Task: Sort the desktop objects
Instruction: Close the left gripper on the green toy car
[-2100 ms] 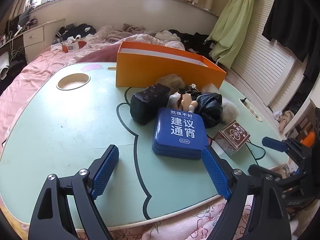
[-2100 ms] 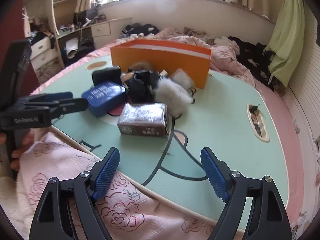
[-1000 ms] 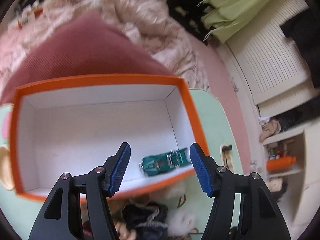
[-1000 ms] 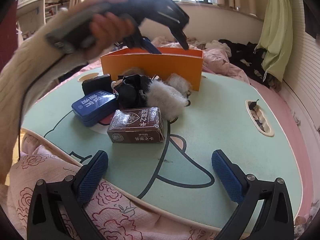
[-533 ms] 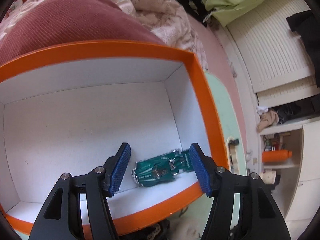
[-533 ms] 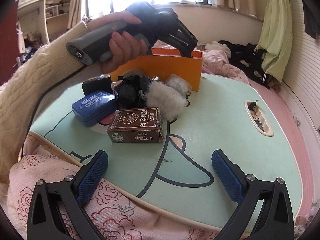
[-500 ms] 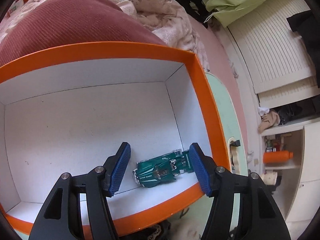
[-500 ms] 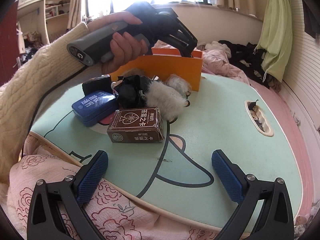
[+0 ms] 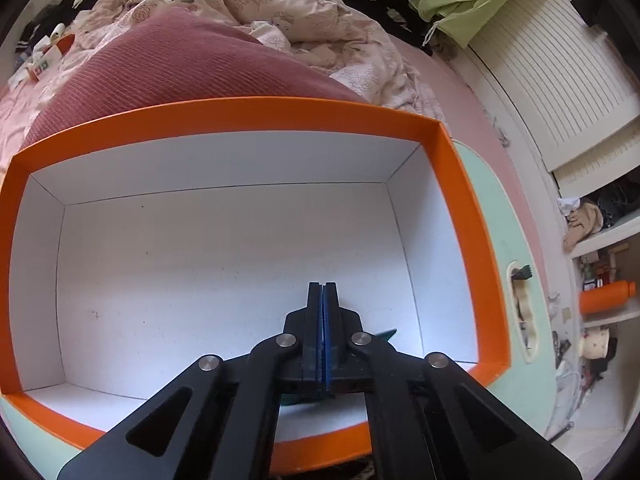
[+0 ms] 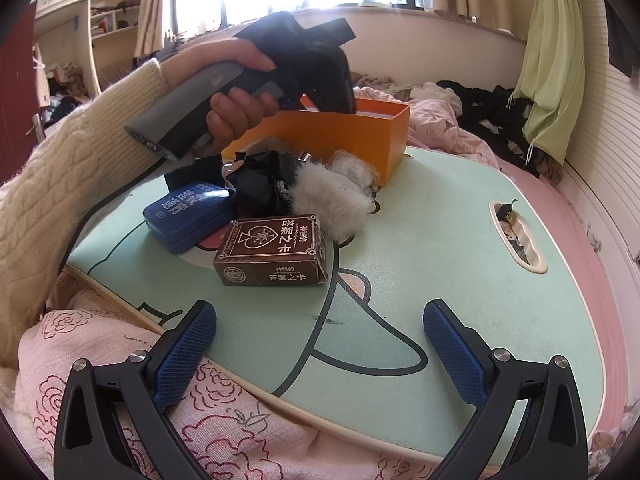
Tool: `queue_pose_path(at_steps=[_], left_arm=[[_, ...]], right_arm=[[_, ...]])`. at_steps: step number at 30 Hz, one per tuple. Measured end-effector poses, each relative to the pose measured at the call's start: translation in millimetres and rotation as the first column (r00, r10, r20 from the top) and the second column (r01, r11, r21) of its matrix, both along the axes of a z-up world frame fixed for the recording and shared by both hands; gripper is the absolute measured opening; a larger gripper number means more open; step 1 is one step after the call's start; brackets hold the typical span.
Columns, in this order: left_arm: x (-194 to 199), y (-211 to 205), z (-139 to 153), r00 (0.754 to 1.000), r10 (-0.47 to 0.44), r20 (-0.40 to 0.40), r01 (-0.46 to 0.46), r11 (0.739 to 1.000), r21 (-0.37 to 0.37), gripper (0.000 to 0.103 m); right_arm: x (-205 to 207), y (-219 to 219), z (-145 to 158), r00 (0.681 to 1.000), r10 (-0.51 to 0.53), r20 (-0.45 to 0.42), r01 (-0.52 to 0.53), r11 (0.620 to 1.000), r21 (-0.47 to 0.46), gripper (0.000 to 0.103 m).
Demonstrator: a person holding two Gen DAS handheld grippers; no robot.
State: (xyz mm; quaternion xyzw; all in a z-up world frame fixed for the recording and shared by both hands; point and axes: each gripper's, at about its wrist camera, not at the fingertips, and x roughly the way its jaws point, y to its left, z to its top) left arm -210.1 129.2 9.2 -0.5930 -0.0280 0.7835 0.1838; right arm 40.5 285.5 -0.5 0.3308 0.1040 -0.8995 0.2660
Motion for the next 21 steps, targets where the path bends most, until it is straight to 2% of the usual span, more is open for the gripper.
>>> queue_pose_path(at_steps=[4,10,15,18,20,21], left_arm=[[5.7,-9.8,3.3,1.0,0.006,-0.03,-0.007,1.0,-0.015,0.0],[12.5,-50.1,31.4,0.995,0.061,-0.074,-0.055,0.995,0.086,0.0],[16.7,-74.6,55.2,0.989,0.092,-0.117,-0.076,0.988,0.136,0.0],[18.8,-82.9,61.8,0.988,0.11,-0.11,-0.091,0.982,0.165,0.0],[13.1,-79.6,55.3,0.991,0.132,-0.038,-0.122,0.974,0.192,0.008],[10.6,-74.5,51.6,0.993,0.122,-0.005,-0.118,0.97,0.21,0.023]], right_arm=[[0.0,0.0,0.0,1.0,0.0,0.0,0.0,1.0,0.0,0.103],[-0.1,0.2,-0.1,1.0,0.001,0.006,-0.001,1.0,-0.009,0.103],[-0.5,0.6,-0.1,1.0,0.001,0.006,-0.001,1.0,-0.008,0.103],[-0.1,0.3,-0.3,1.0,0.002,0.009,-0.002,1.0,-0.014,0.103],[-0.2,0.6,-0.3,1.0,0.002,0.009,-0.002,1.0,-0.014,0.103],[-0.2,0.4,-0.3,1.0,0.002,0.009,-0.002,1.0,-0.014,0.103]])
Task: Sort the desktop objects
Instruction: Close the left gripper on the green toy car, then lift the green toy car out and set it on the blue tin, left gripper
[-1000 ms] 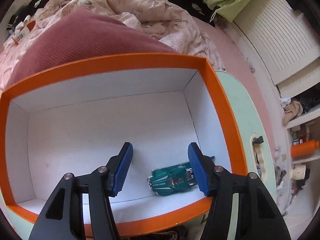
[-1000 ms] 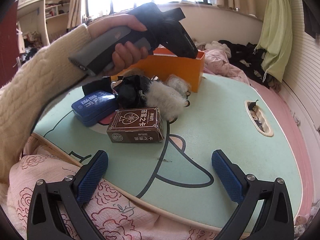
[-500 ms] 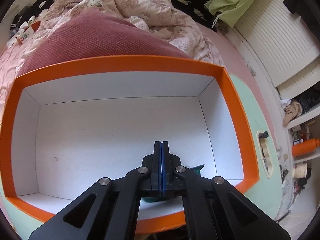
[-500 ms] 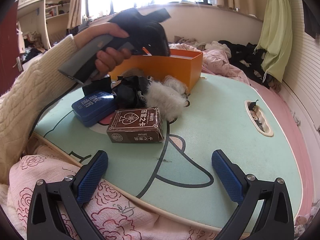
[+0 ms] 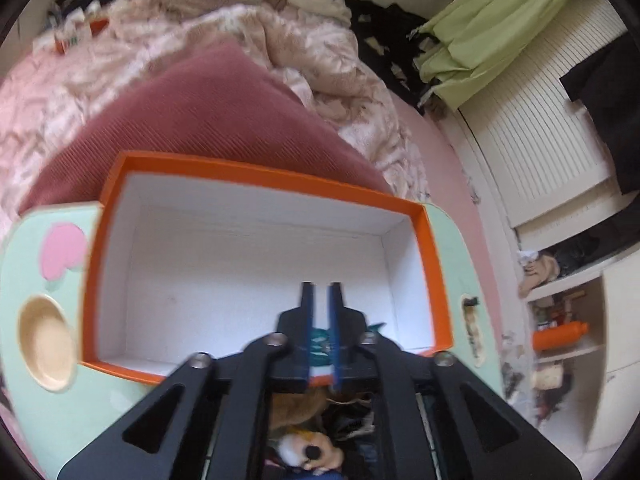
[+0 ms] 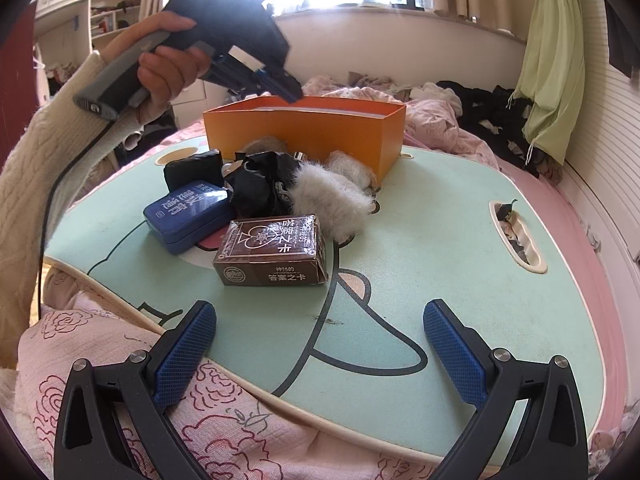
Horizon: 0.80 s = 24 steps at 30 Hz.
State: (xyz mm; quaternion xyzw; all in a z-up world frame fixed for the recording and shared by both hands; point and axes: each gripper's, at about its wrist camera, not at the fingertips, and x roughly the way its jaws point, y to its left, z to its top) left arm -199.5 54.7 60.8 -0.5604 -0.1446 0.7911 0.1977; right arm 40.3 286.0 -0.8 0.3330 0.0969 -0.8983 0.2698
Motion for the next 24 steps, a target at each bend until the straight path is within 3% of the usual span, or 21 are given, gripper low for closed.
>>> queue_pose_path(at_steps=[3,8,10,12,14,15,16,18,19,24], left_arm=[[-6.3,19.6,-13.2,0.996,-0.026,0.085,0.023,0.999,0.029,0.066],[-14.7,55.7,-33.3,0.982,-0.051,0.181,0.068,0.994,-0.09,0.069],[-12.1,66.6,-40.3,0.98,-0.067,0.185,0.096,0.984,-0.149,0.07],[-8.2,69.1,-46.9,0.979,-0.074,0.192,0.101,0.986,-0.134,0.072],[-6.3,68.1,-49.3,0.977,-0.076,0.198,0.1,0.989,-0.113,0.07],[-5.1,67.1,-49.4,0.977,-0.077,0.197,0.098,0.99,-0.099,0.064],[-4.1,65.6,-49.4,0.976,-0.08,0.201,0.099,0.991,-0.089,0.035],[-1.2,62.9,-51.3,0.976,-0.085,0.201,0.104,0.991,-0.088,0.027],[0.9,61.8,-50.6,0.977,-0.097,0.188,0.113,0.991,-0.077,0.018],[4.6,49.7,-47.0,0.979,-0.118,0.164,0.126,0.991,-0.041,0.01]], right_arm=[[0.0,0.0,-0.1,1.0,0.0,0.0,0.0,1.0,0.0,0.103],[-0.1,0.2,-0.2,1.0,0.0,0.0,0.0,1.0,0.0,0.103],[-0.2,0.3,-0.2,1.0,0.0,0.001,0.0,1.0,0.0,0.103],[-0.3,0.4,-0.4,1.0,0.0,0.002,0.0,1.0,0.0,0.103],[-0.2,0.9,-0.2,1.0,0.001,0.002,-0.001,1.0,0.0,0.103],[-0.3,1.0,-0.2,1.0,0.001,0.001,-0.001,1.0,0.0,0.103],[-0.4,1.0,-0.2,1.0,0.0,0.003,0.0,1.0,-0.001,0.103],[-0.4,0.9,-0.3,1.0,0.001,0.002,-0.001,1.0,0.0,0.103],[-0.2,0.9,-0.1,1.0,0.0,0.003,0.0,1.0,0.0,0.103],[-0.2,1.0,-0.2,1.0,0.001,0.002,-0.001,1.0,-0.001,0.103]])
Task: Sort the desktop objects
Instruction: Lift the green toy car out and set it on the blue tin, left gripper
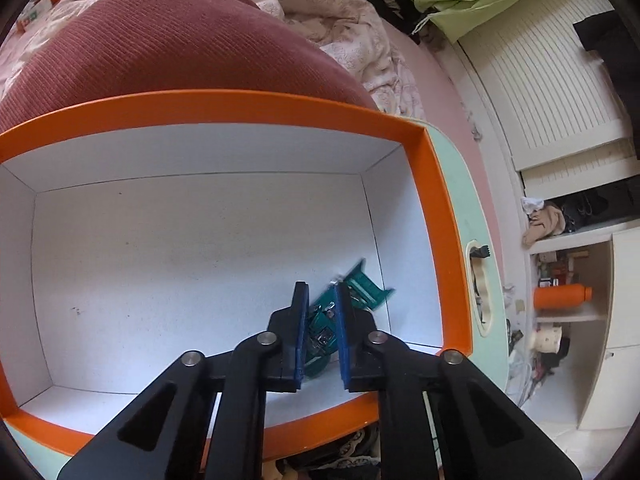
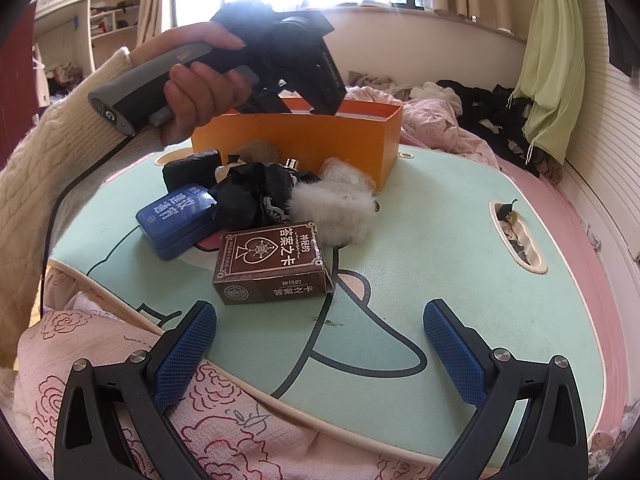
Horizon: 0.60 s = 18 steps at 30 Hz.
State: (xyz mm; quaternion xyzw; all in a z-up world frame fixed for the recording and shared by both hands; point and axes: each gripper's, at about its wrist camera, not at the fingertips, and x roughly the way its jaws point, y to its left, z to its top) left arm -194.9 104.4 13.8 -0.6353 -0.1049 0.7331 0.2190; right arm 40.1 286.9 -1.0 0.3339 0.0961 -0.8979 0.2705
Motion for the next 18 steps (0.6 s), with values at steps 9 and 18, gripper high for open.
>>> queue_pose_path(at_steps=[9,18], left_arm=[[9.0,-21.4,57.6,0.989,0.039,-0.141,-0.02,0.99,0.137,0.008],[96.2,-73.9,92.7,0.926,0.118,-0.36,-0.043,0.977,0.21,0.008]], right_arm=[[-0.4,0.6,0.1,1.0,0.0,0.0,0.0,1.0,0.0,0.103],[-0.6,0.8,-0.1,1.0,0.001,0.001,-0.001,1.0,0.0,0.103]])
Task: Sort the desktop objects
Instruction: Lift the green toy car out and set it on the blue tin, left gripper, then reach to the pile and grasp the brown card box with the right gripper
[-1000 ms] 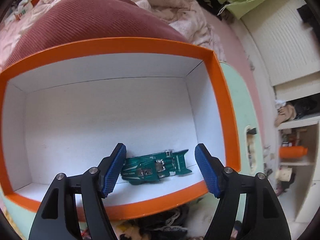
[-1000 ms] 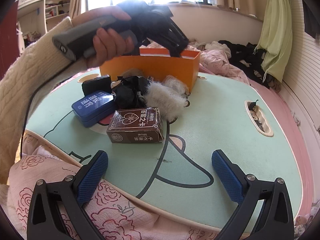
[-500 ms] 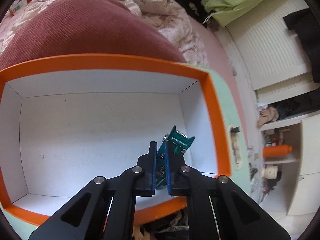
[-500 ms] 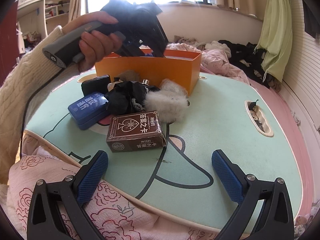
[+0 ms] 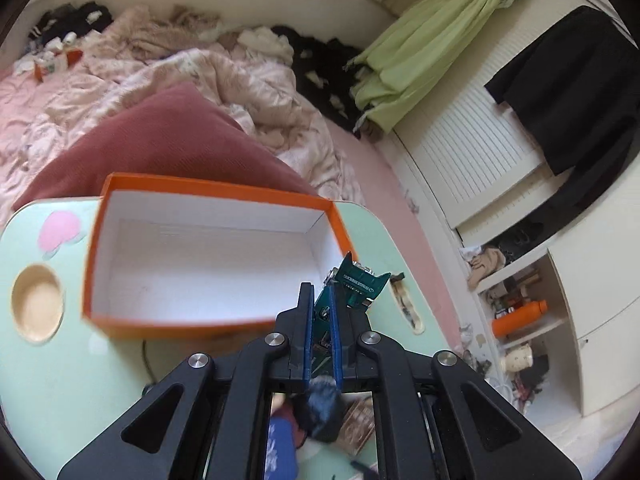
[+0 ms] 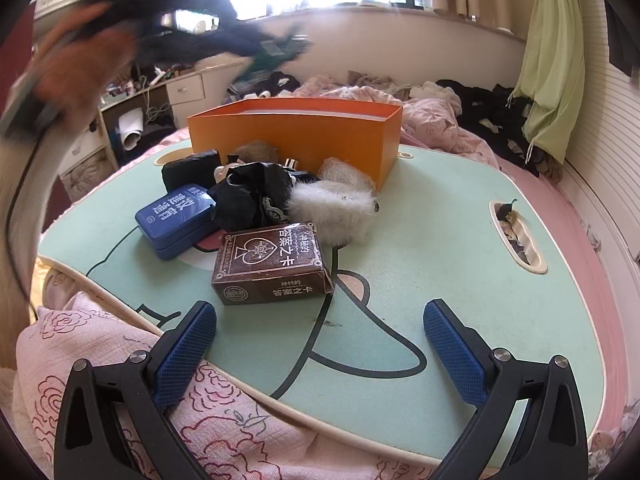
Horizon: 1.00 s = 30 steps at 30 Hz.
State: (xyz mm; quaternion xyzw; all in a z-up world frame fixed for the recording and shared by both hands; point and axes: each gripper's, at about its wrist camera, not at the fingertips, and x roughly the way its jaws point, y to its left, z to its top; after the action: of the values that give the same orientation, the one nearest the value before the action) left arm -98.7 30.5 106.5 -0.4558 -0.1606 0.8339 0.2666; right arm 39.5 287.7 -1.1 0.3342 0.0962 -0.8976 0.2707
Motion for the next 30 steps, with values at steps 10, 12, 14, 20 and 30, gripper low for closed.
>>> queue_pose_path(at_steps=[10,12,14,20,30], left_arm=[[53.6,-15.0,-57.3,0.997,0.065,-0.033,-0.067,0.997,-0.044,0.025],[63.4,-15.0,-48.9,0.991,0.093,-0.093,-0.099,0.993,-0.063,0.041],[81.4,-14.7,-38.8,0.978,0.108,-0.18,-0.127,0.987,-0.095,0.064],[131.0,-11.4,-46.2,0.954,0.083,-0.287,-0.166,0.945,-0.281,0.082],[168.5,-25.2,-105.4,0.914,0.2,-0.354,-0.343,0.847,-0.406,0.087]], right_arm=[[-1.0,2.1,-0.3,1.0,-0.001,0.0,0.001,1.0,0.004,0.103],[-1.3,1.9,-0.4,1.0,-0.001,0.001,0.001,1.0,0.003,0.103],[-1.3,1.9,-0.5,1.0,-0.001,0.001,0.001,1.0,0.003,0.103],[-1.5,2.3,-0.5,1.0,-0.001,0.001,0.001,1.0,0.004,0.103],[-1.1,4.6,-1.4,1.0,-0.005,0.001,0.005,1.0,0.008,0.103]])
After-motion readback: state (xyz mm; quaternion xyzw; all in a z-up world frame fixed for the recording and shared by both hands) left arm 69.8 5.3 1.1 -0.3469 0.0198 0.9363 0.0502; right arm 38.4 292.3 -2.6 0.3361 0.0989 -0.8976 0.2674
